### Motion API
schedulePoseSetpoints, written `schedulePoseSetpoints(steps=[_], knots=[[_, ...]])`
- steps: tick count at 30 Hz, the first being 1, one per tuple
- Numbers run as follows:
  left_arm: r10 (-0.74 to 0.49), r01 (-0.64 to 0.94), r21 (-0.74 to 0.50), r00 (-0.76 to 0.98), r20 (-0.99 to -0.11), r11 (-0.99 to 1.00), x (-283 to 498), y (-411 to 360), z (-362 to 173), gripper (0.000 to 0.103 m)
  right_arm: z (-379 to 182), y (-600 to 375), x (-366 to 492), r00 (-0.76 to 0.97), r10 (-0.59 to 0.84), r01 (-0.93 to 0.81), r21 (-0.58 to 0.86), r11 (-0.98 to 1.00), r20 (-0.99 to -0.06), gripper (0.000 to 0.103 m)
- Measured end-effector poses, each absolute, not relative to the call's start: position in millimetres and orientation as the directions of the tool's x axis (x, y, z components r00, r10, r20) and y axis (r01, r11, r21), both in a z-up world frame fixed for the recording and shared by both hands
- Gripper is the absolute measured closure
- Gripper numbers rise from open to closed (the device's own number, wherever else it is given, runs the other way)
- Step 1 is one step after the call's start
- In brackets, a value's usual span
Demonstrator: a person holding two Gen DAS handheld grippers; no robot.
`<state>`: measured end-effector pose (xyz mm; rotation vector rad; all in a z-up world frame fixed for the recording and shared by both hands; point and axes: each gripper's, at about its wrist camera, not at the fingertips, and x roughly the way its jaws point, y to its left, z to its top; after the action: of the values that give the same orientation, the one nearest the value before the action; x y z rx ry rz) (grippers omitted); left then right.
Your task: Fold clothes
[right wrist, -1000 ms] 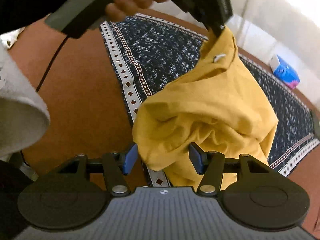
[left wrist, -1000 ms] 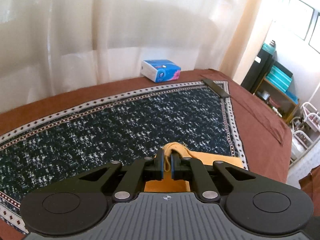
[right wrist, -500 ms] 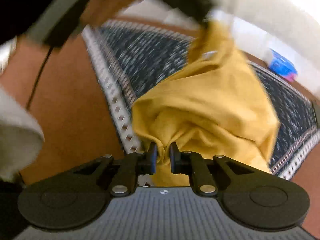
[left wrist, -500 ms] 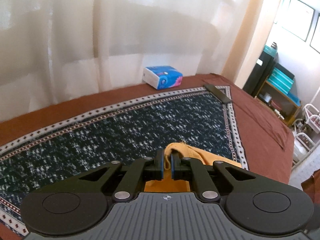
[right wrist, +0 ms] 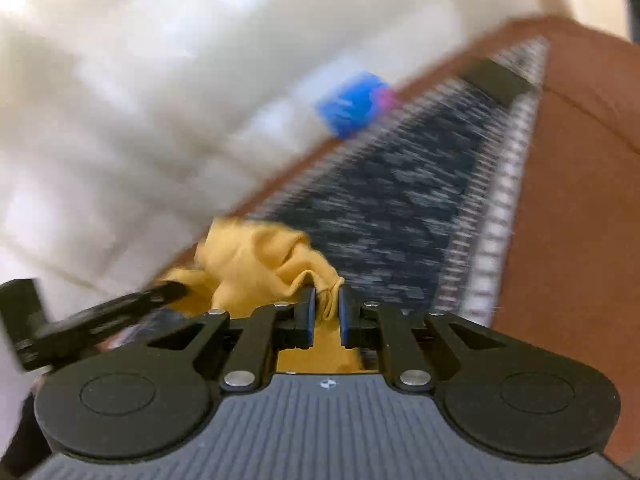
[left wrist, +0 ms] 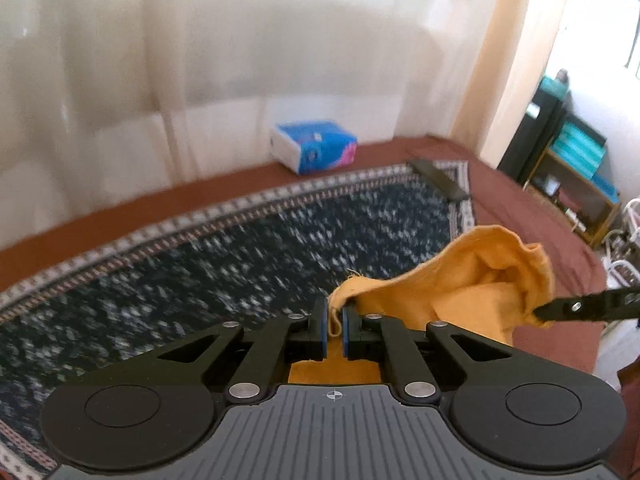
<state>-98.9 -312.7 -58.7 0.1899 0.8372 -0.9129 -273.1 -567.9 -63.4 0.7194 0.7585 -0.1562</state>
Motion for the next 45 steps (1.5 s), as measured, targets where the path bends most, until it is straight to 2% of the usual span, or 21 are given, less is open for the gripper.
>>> schedulePoseSetpoints(steps=[2,3,4,7,8,10,13,15,17,18,23,29,35,39,41,43,44,45], knots=[[-0.580,0.751,-0.169,0.325,-0.747,0.638,-99,-331,-75,0.096,-92,-582,-271,0.673,0.126,0.433,0.526,0.732,-0.729,0.090],[-0.557,0.745,-0.157,0.324,-0.765,0.649,-100,-340,-82,0.081,-106,-588,-270,0.649,0.136,0.456,0.525,0.719,-0.749,0.090],[-0.534,0.738,-0.146,0.323,-0.781,0.659,-100,-346,-90,0.071,-119,-594,-269,0.630,0.148,0.472,0.527,0.706,-0.763,0.089],[-0.474,0.718,-0.107,0.333,-0.815,0.688,-98,-353,-106,0.062,-145,-610,-269,0.579,0.185,0.508,0.529,0.680,-0.794,0.086],[-0.462,0.711,-0.099,0.339,-0.820,0.696,-97,-354,-107,0.060,-147,-616,-271,0.571,0.185,0.514,0.524,0.679,-0.800,0.086],[-0.447,0.702,-0.080,0.357,-0.820,0.708,-97,-350,-104,0.047,-142,-628,-274,0.574,0.158,0.510,0.502,0.699,-0.803,0.084],[-0.423,0.722,-0.014,0.390,-0.818,0.692,-105,-346,-95,0.038,-138,-629,-259,0.580,0.149,0.454,0.470,0.757,-0.801,0.084],[-0.408,0.746,0.040,0.407,-0.817,0.665,-111,-346,-89,0.033,-135,-628,-248,0.583,0.148,0.409,0.447,0.795,-0.799,0.078],[-0.383,0.758,0.089,0.423,-0.821,0.646,-111,-354,-89,0.032,-133,-627,-236,0.587,0.147,0.364,0.422,0.831,-0.796,0.058],[-0.370,0.757,0.107,0.431,-0.823,0.645,-107,-360,-91,0.030,-131,-626,-230,0.589,0.147,0.340,0.408,0.847,-0.795,0.054],[-0.336,0.760,0.147,0.441,-0.833,0.632,-74,-388,-104,0.029,-125,-624,-201,0.598,0.145,0.219,0.335,0.916,-0.788,0.053],[-0.329,0.801,0.066,0.317,-0.889,0.595,-31,-405,-133,0.028,-140,-632,-197,0.578,0.131,0.254,0.330,0.909,-0.806,0.053],[-0.358,0.834,-0.028,0.206,-0.911,0.552,-30,-403,-139,0.031,-145,-630,-195,0.562,0.156,0.237,0.339,0.910,-0.812,0.054],[-0.344,0.854,-0.017,0.191,-0.919,0.520,-35,-411,-141,0.042,-151,-623,-191,0.540,0.184,0.220,0.350,0.911,-0.821,0.055],[-0.330,0.860,-0.004,0.192,-0.924,0.511,-36,-411,-145,0.043,-151,-621,-191,0.535,0.193,0.211,0.351,0.912,-0.823,0.060],[-0.326,0.861,0.000,0.192,-0.926,0.509,-34,-412,-148,0.049,-152,-620,-190,0.531,0.198,0.204,0.351,0.914,-0.824,0.063],[-0.331,0.855,-0.007,0.194,-0.923,0.519,-33,-411,-147,0.054,-153,-621,-190,0.529,0.201,0.203,0.353,0.913,-0.824,0.064],[-0.336,0.847,-0.013,0.197,-0.921,0.531,-32,-411,-146,0.068,-154,-621,-189,0.526,0.206,0.198,0.354,0.914,-0.825,0.066]])
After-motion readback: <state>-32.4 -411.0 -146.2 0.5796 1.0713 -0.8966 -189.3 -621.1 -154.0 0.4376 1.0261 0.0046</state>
